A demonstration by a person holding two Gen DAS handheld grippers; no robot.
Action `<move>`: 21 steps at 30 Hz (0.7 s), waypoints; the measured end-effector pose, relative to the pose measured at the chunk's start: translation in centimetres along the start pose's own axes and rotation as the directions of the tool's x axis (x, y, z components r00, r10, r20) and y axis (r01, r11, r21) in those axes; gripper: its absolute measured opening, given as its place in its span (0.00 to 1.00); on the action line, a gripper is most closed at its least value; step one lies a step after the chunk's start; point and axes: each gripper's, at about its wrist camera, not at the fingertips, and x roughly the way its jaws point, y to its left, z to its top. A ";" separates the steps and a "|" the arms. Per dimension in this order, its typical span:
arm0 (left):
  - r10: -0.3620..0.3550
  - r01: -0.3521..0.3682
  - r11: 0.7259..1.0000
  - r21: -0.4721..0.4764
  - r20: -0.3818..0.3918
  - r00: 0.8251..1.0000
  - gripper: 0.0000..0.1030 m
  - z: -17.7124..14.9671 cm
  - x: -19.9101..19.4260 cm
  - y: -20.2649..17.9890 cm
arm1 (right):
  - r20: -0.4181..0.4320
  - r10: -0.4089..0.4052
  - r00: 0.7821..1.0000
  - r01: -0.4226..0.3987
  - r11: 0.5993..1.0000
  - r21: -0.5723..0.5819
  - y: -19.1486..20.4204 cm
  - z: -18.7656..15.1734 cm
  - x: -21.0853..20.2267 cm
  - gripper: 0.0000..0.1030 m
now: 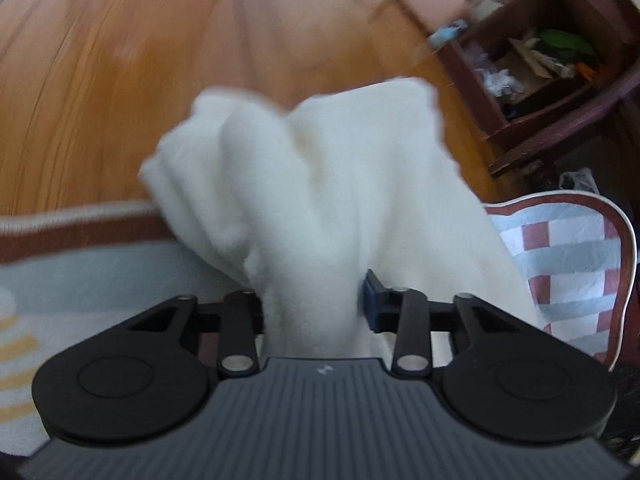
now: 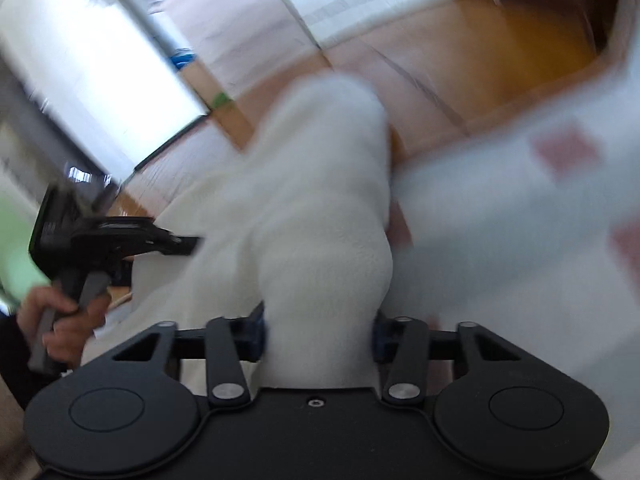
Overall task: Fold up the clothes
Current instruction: 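Lift the bundle with both grippers and carry it toward the striped chair, then lower the bundle onto the chair seat with both grippers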
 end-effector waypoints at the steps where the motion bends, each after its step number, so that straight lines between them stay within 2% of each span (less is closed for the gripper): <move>1: -0.007 0.006 1.000 0.029 0.020 1.000 0.32 0.1 -0.2 -1.7 | 0.035 -0.023 0.999 0.025 0.999 -0.048 0.7 0.8 -1.0 0.45; 4: -0.041 0.030 0.992 0.120 0.084 0.996 0.31 0.2 0.0 -7.6 | 0.140 -0.082 0.987 0.095 0.992 -0.088 0.6 4.0 -4.7 0.45; 7: -0.112 0.092 0.980 0.178 0.104 0.988 0.31 0.5 1.4 -13.9 | 0.203 -0.153 0.967 0.172 0.982 -0.077 -2.7 6.2 -9.2 0.45; 10: -0.206 0.184 0.956 0.228 0.074 0.976 0.31 -0.8 4.4 -19.8 | 0.259 -0.232 0.938 0.253 0.966 -0.051 -6.4 8.1 -13.9 0.45; 12: -0.210 0.204 0.945 0.254 -0.002 0.978 0.32 -2.5 8.1 -22.8 | 0.287 -0.306 0.908 0.324 0.946 -0.018 -9.2 8.8 -16.6 0.47; 13: -0.200 0.207 0.943 0.260 -0.053 0.978 0.34 -3.5 10.2 -24.1 | 0.283 -0.385 0.878 0.394 0.919 0.027 -11.3 8.2 -17.4 0.49; 15: -0.163 0.193 0.945 0.266 -0.131 0.978 0.35 -5.2 13.9 -25.5 | 0.264 -0.536 0.802 0.526 0.843 0.115 -15.4 7.0 -18.9 0.65; 17: -0.105 0.146 0.949 0.278 -0.159 0.982 0.35 -6.5 16.3 -26.1 | 0.178 -0.682 0.710 0.647 0.731 0.217 -19.3 5.5 -19.5 0.68; 18: -0.081 0.121 0.949 0.291 -0.146 0.986 0.35 -6.7 16.3 -26.0 | 0.133 -0.703 0.699 0.662 0.706 0.252 -20.7 4.7 -19.8 0.67; 19: -0.060 0.097 0.948 0.302 -0.131 0.990 0.40 -6.9 16.3 -25.9 | 0.106 -0.698 0.708 0.650 0.703 0.289 -21.8 3.8 -20.3 0.67; 20: -0.057 0.087 0.949 0.303 -0.108 0.993 0.50 -6.7 15.8 -25.3 | 0.091 -0.685 0.723 0.626 0.705 0.334 -22.5 3.1 -20.8 0.67; 21: -0.054 0.077 0.949 0.304 -0.085 0.995 0.54 -6.5 15.3 -24.8 | 0.084 -0.665 0.742 0.594 0.711 0.377 -23.0 2.5 -21.2 0.69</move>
